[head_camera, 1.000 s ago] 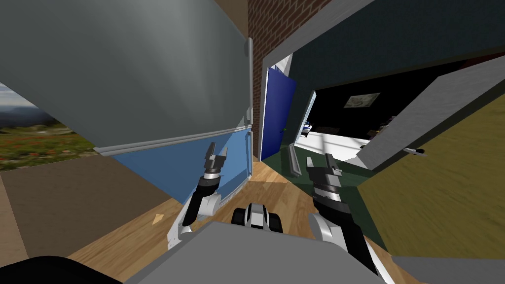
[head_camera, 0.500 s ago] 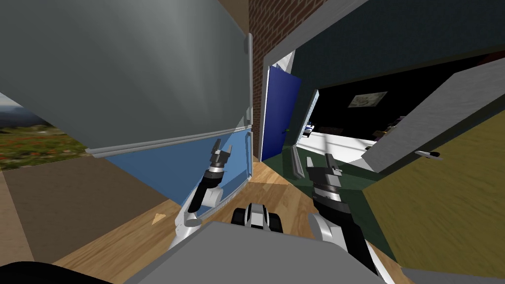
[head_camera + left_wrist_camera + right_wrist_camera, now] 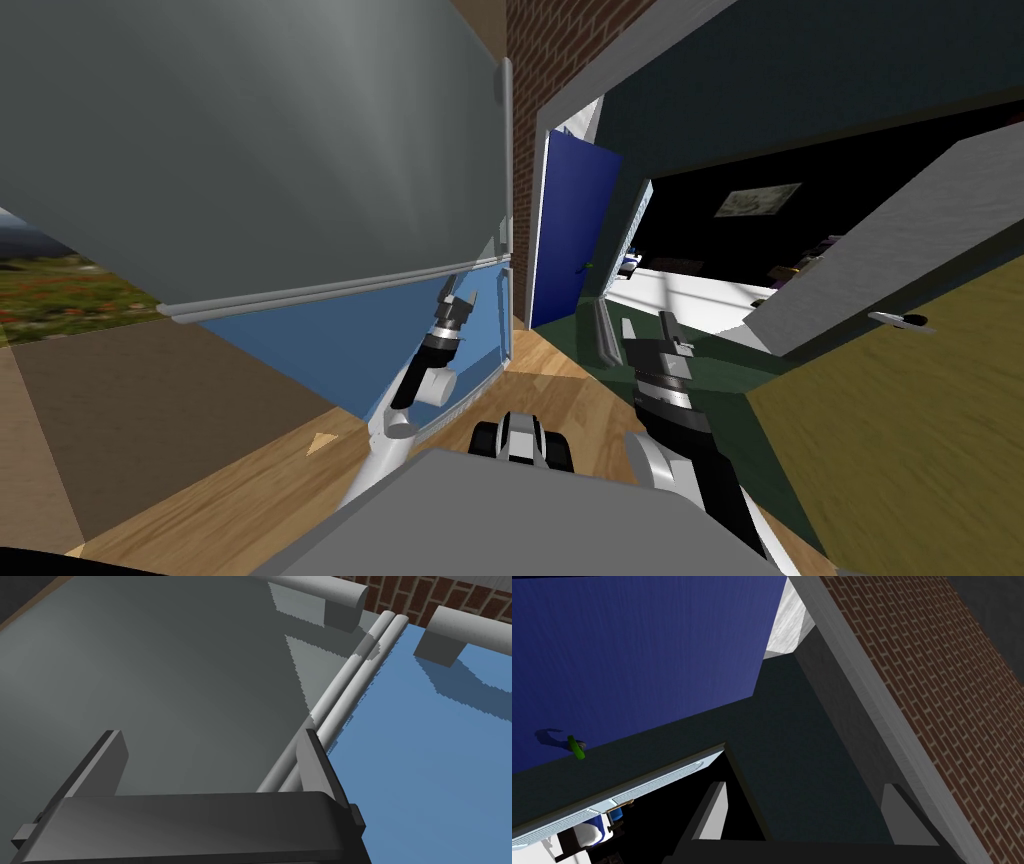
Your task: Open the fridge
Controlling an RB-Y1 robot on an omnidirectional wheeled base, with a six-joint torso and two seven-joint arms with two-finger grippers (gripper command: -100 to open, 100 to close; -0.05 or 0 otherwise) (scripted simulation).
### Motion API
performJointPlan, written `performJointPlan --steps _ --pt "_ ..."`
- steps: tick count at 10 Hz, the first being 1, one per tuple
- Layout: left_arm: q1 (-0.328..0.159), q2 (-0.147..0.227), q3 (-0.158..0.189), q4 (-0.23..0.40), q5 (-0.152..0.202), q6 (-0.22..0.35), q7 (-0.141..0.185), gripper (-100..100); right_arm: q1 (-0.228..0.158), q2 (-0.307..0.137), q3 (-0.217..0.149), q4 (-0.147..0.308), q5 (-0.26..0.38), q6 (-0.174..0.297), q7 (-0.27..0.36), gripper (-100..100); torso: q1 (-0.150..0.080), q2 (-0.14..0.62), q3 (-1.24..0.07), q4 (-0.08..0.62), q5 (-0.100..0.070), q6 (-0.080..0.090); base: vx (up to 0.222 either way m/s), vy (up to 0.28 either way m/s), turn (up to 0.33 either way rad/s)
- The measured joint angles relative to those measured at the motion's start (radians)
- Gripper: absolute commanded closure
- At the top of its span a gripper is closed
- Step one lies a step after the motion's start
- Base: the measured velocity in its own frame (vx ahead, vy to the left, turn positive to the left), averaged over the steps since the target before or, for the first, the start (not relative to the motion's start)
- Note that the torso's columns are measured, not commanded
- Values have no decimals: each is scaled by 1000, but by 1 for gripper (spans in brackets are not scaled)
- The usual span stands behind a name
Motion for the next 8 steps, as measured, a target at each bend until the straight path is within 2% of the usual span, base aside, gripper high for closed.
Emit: performJointPlan --steps 8 --pt "-151 34 -3 21 36 193 103 -100 0 0 0 0 0 0 0 0 0 -1 0 0 0 0 42 -21 33"
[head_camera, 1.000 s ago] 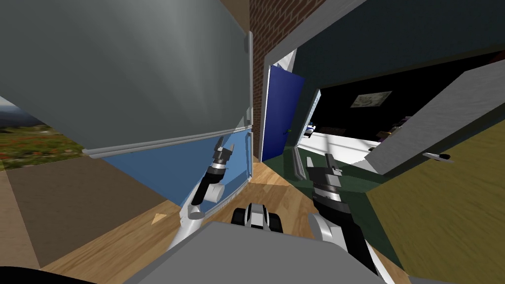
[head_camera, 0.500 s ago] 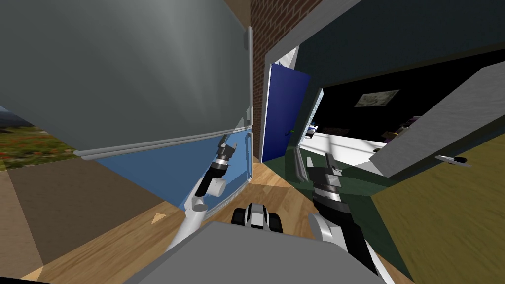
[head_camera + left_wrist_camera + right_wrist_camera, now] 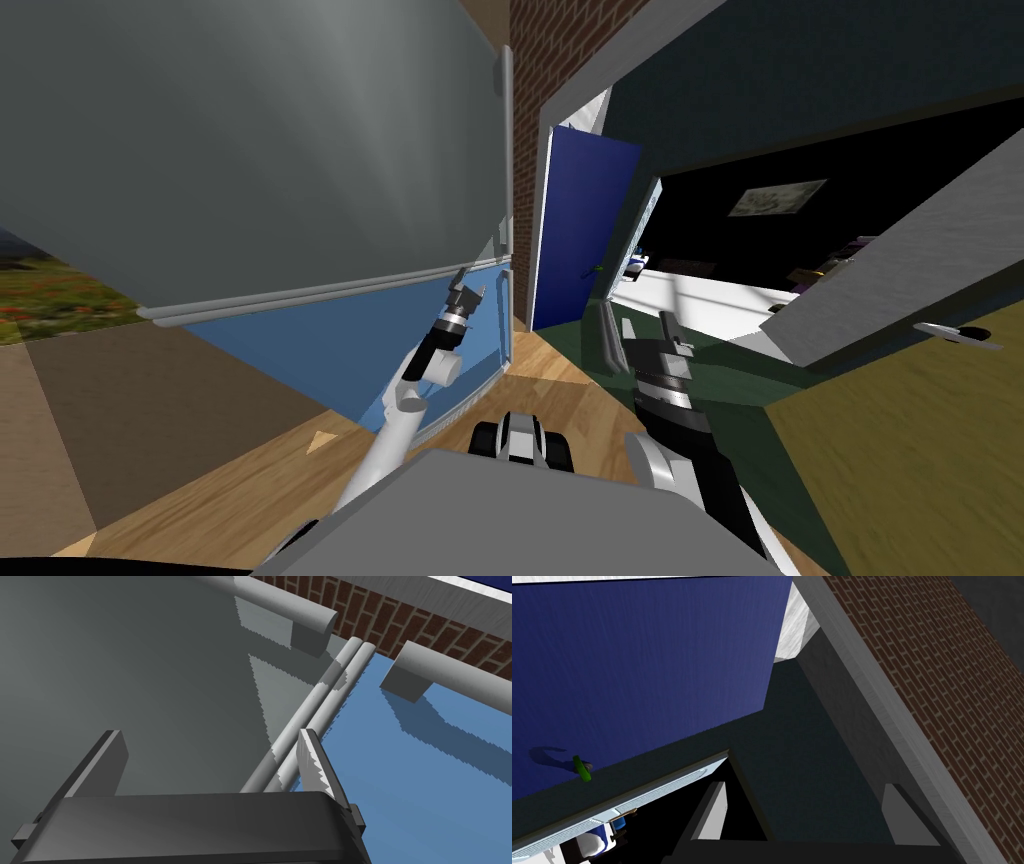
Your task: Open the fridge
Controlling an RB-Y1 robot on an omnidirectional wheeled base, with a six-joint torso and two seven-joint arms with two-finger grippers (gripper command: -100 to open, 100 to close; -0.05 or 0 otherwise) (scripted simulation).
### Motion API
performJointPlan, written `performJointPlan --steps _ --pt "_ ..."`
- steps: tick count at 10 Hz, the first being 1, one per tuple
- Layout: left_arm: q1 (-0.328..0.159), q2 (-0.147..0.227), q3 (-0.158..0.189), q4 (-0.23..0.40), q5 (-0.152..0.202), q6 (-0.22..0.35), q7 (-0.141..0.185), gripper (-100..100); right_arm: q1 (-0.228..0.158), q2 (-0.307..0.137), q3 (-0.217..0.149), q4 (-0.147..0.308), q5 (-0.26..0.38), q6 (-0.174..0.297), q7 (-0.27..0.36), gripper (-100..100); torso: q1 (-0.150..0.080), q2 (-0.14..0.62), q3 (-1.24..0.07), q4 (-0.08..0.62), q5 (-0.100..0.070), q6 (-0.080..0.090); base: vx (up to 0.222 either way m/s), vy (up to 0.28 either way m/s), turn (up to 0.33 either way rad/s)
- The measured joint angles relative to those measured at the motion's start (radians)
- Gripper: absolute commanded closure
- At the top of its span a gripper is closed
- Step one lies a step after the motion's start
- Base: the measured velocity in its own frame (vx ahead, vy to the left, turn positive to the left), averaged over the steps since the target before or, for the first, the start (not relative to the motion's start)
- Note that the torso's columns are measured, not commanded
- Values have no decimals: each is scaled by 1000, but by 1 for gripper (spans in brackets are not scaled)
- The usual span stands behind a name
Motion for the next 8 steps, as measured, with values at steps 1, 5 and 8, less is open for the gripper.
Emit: performJointPlan --steps 1,5,8 --pt "-9 0 -3 2 2 18 10 -100 0 0 0 0 0 0 0 0 -1 1 0 0 0 0 45 -33 45" --pt "-88 13 -9 14 18 114 62 -100 0 0 0 0 0 0 0 0 0 0 0 0 0 0 44 -26 34" --pt "-162 21 -13 33 31 200 103 -100 0 0 0 0 0 0 0 0 0 0 0 0 0 0 45 -22 32"
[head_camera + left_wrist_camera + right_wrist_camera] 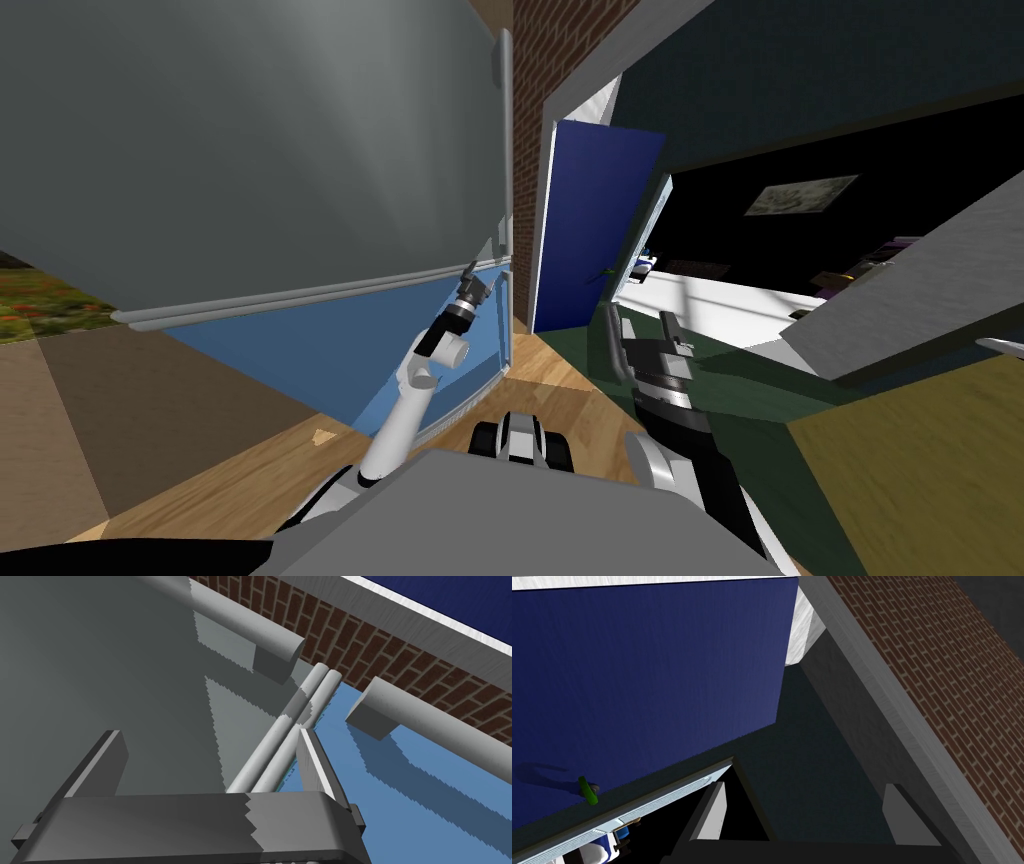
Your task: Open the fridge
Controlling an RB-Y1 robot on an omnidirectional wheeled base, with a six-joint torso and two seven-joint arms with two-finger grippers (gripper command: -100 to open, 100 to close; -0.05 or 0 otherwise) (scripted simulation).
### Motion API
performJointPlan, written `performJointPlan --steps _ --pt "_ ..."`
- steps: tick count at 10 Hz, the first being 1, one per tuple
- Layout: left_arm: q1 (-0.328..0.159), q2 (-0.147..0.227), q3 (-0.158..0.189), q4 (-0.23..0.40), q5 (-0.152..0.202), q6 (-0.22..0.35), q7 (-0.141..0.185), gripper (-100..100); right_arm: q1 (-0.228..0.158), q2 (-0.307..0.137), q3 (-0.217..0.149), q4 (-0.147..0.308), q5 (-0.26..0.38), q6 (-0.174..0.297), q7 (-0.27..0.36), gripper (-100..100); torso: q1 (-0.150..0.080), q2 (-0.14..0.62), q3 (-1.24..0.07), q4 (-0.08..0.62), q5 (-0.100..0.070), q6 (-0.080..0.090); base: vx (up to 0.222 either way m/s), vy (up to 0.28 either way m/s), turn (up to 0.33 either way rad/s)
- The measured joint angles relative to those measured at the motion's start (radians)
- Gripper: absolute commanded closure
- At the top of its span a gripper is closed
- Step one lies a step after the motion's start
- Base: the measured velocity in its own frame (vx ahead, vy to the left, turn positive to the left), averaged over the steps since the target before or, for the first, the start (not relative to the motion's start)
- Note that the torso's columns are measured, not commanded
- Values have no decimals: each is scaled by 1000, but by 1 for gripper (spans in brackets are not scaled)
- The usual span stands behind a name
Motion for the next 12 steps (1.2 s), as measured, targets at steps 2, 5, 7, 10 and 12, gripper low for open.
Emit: performJointPlan --steps 2,5,7,10,12 --pt "-45 12 2 11 13 52 29 -100 0 0 0 0 0 0 0 0 0 0 0 0 0 0 49 -26 36" --pt "-98 20 -2 28 24 127 67 -100 0 0 0 0 0 0 0 0 0 1 0 0 0 0 44 -28 40" --pt "-137 28 -4 34 33 184 94 -100 0 0 0 0 0 0 0 0 0 0 0 0 0 0 46 -25 31" --pt "-210 42 -6 57 48 267 137 -100 0 0 0 0 0 0 0 0 0 0 0 0 0 0 44 -25 33" --pt "-241 52 -8 62 58 321 164 -100 0 0 0 0 0 0 0 0 0 0 0 0 0 0 43 -27 32"
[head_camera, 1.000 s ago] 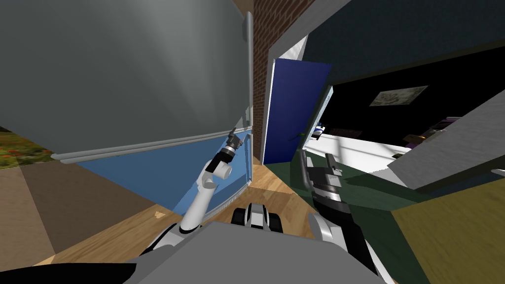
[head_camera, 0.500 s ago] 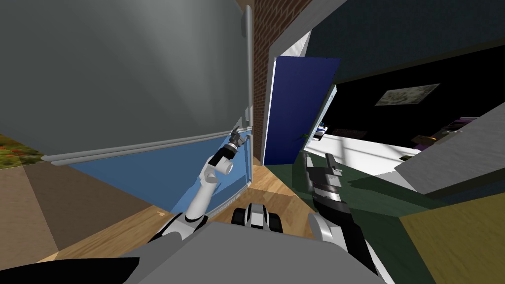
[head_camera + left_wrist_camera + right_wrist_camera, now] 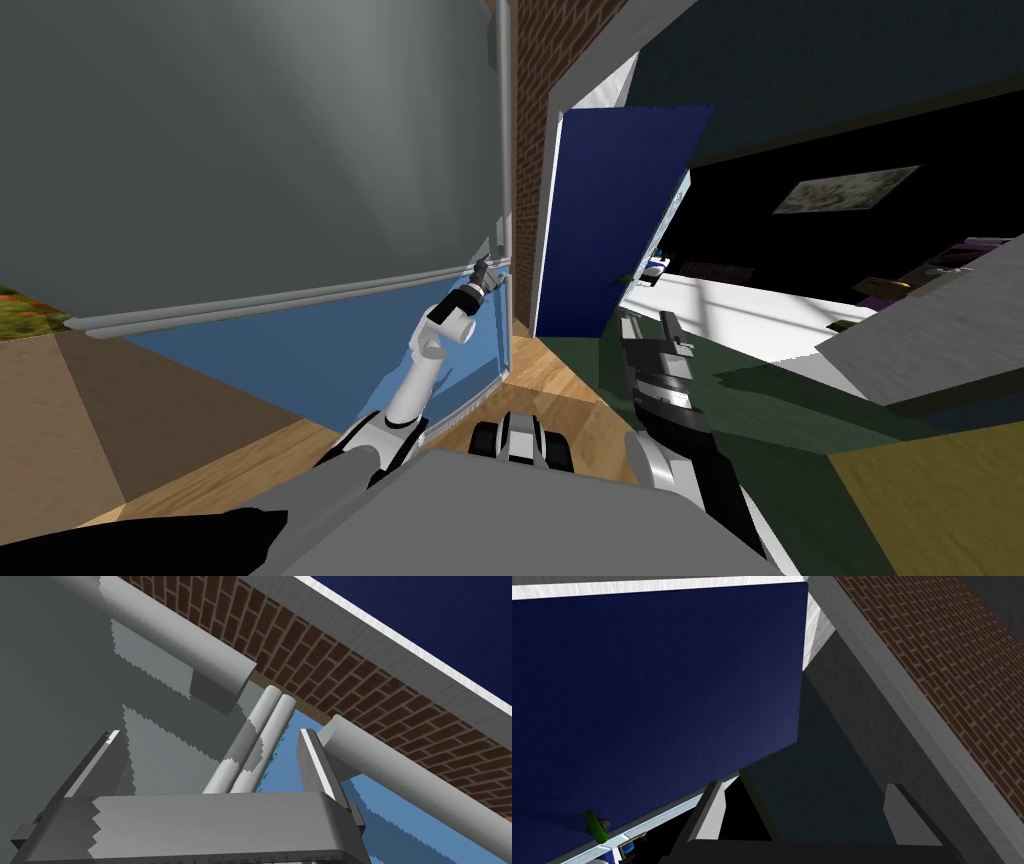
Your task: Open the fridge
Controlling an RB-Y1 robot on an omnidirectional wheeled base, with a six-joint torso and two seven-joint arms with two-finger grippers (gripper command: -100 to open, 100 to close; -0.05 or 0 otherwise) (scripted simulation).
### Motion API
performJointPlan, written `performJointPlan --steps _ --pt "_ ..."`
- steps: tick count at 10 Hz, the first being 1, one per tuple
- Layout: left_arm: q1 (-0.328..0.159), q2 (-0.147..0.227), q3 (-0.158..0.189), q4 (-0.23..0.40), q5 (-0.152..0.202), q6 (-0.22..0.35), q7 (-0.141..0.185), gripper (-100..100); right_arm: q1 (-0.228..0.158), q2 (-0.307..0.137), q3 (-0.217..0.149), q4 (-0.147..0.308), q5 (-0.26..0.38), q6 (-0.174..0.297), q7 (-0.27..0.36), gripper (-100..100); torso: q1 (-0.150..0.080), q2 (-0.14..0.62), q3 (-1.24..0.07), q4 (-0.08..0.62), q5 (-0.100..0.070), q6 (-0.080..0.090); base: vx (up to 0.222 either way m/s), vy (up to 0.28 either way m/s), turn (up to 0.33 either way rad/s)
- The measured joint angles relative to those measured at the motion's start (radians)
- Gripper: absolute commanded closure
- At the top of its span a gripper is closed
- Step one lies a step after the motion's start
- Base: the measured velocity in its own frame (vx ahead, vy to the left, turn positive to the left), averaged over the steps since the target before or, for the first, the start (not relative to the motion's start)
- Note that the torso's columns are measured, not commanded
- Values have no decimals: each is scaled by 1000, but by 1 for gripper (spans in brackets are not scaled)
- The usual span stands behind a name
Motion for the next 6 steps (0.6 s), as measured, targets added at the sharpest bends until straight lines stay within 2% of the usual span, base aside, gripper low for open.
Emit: performJointPlan --steps 2,6 --pt "-46 6 -4 29 7 45 24 -100 0 0 0 0 0 0 0 0 0 0 0 0 0 0 37 -28 38" --pt "-121 28 -5 48 26 153 75 -100 0 0 0 0 0 0 0 0 0 0 0 0 0 0 40 -25 32"
